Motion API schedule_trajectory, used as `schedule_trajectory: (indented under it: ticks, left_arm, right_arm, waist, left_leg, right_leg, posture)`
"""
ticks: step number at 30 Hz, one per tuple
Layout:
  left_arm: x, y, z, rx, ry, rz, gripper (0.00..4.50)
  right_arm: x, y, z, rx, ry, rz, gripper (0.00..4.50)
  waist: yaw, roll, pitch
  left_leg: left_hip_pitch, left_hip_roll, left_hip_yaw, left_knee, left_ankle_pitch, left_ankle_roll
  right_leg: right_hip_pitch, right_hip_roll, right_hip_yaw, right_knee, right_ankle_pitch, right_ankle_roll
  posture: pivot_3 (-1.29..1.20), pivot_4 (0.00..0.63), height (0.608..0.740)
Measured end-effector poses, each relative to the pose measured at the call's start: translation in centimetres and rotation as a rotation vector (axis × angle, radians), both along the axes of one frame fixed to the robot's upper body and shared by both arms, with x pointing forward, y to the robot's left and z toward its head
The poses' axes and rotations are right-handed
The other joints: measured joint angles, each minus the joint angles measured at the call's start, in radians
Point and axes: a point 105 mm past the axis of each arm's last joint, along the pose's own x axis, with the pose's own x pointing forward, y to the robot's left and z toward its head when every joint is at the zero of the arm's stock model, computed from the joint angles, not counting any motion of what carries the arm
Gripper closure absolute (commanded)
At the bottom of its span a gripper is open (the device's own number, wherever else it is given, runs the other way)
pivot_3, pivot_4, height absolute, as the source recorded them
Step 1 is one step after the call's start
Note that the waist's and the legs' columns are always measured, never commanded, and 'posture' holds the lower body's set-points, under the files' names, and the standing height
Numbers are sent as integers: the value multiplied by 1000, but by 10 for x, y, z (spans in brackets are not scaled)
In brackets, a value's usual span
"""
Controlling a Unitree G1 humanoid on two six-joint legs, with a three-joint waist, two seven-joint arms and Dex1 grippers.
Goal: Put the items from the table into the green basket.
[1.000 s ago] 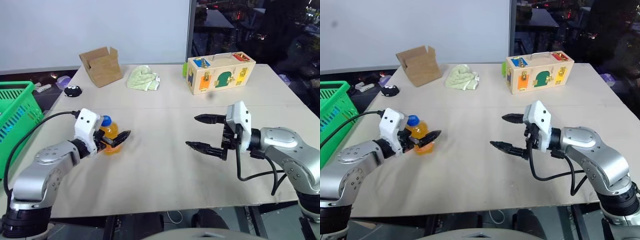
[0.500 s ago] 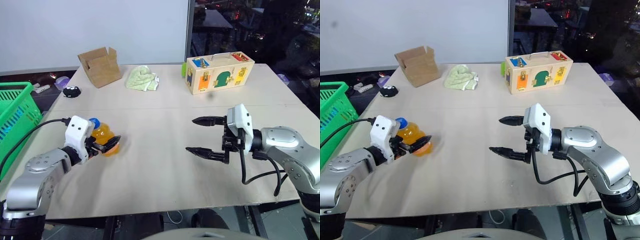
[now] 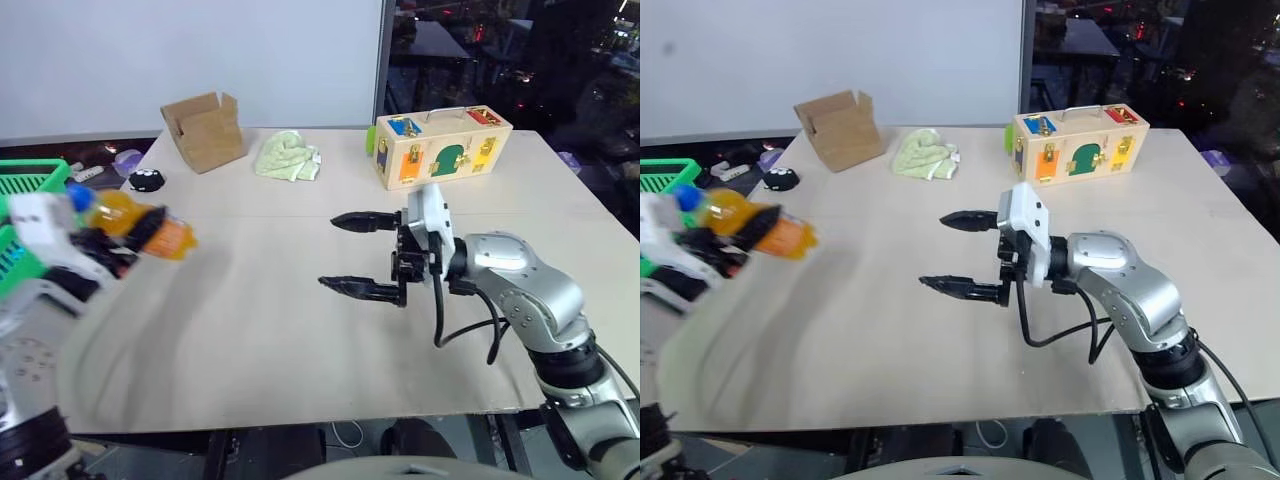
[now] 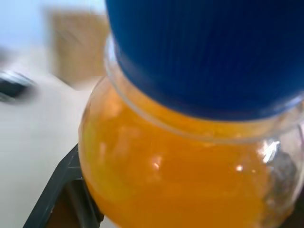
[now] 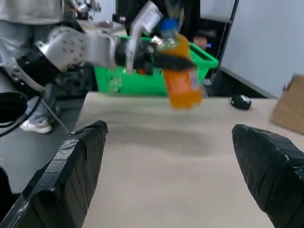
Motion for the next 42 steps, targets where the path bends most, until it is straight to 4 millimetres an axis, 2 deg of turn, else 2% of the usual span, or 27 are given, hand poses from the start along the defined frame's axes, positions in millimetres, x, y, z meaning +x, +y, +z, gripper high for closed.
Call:
schedule_trajectory:
  ticks: [2, 4, 5, 10, 12, 17, 22, 24, 26, 29, 34, 38, 42]
  left_arm:
    - [-10, 35, 15, 47, 13, 119, 1610]
    - [-19, 56, 28, 73, -11, 197, 1610]
    - [-26, 73, 35, 103, -11, 254, 1610]
    - [-59, 135, 45, 186, 38, 497, 1610]
    - [-64, 142, 44, 192, 44, 514, 1610]
    - [-76, 162, 26, 185, 102, 533, 1610]
    - [-77, 165, 4, 147, 145, 478, 1610]
    - [-77, 166, 0, 138, 149, 474, 597]
    - [-77, 168, -1, 138, 138, 485, 49]
    - [-78, 169, 6, 167, 116, 491, 49]
    - [-81, 157, 28, 116, -70, 466, 49]
    - [-83, 131, 34, 93, -146, 369, 49]
    - [-75, 84, 31, 55, -157, 199, 49]
  right_arm:
    - [0, 12, 12, 50, -16, 31, 0]
    - [-2, 16, 17, 69, -30, 44, 0]
    - [-2, 17, 17, 80, -28, 52, 0]
    - [-6, 24, 18, 107, -11, 93, 0]
    - [-6, 24, 17, 106, -9, 96, 0]
    - [-6, 25, 18, 109, -18, 124, 0]
    - [-5, 24, 16, 104, -21, 126, 0]
    - [-5, 24, 16, 103, -23, 128, 0]
    - [-4, 23, 15, 99, -26, 125, 0]
    - [-4, 23, 15, 93, -29, 120, 0]
    - [-3, 22, 14, 84, -32, 117, 0]
    - [-2, 20, 13, 75, -35, 112, 0]
    - [-3, 19, 12, 69, -37, 118, 0]
  waist:
    - [8, 1, 1]
    - [27, 3, 2]
    - [39, 3, 2]
    - [83, 2, 2]
    - [96, 2, 2]
    - [120, 0, 1]
    - [127, -3, -1]
    - [128, -3, -1]
    - [128, -4, -2]
    - [128, -3, -1]
    - [126, -3, -1]
    - [124, -3, -1]
    - [127, -4, -2]
  left_leg:
    - [0, 0, -2, -1, 0, 0]
    - [0, 0, -2, -2, 0, 0]
    - [-1, 0, -2, -3, 0, 0]
    - [-1, 0, -2, -3, 0, -1]
    - [-1, 0, -2, -3, 0, -1]
    - [-2, 0, -2, -3, 0, -1]
    - [-3, 0, -2, -4, 0, -2]
    - [-3, 0, -2, -4, 0, -2]
    - [-3, 0, -2, -4, 0, -2]
    - [-3, 0, -2, -4, 0, -2]
    - [-3, 1, -2, -5, 0, -2]
    - [-3, 1, -1, -5, 0, -2]
    - [-2, 1, -2, -5, 0, -2]
  right_leg:
    - [0, 0, -2, 0, 0, 0]
    - [0, -1, -3, -1, 0, 0]
    - [0, -1, -4, -1, 0, 0]
    - [0, -4, -8, -5, -1, -1]
    - [1, -5, -9, -6, -2, -2]
    - [1, -6, -10, -8, -2, -3]
    - [0, -6, -11, -8, -2, -4]
    - [0, -6, -11, -8, -2, -3]
    - [0, -6, -11, -8, -2, -3]
    - [0, -6, -11, -8, -2, -3]
    - [0, -6, -11, -8, -1, -3]
    - [0, -7, -10, -7, -1, -2]
    - [1, -8, -10, -8, -1, -2]
  posture:
    - [235, 0, 740]
    - [256, 0, 740]
    - [267, 0, 740]
    - [286, 0, 740]
    - [277, 0, 740]
    - [270, 0, 740]
    - [259, 0, 740]
    - [258, 0, 740]
    - [258, 0, 740]
    - [250, 0, 740]
    - [257, 0, 740]
    - [271, 0, 740]
    - [283, 0, 740]
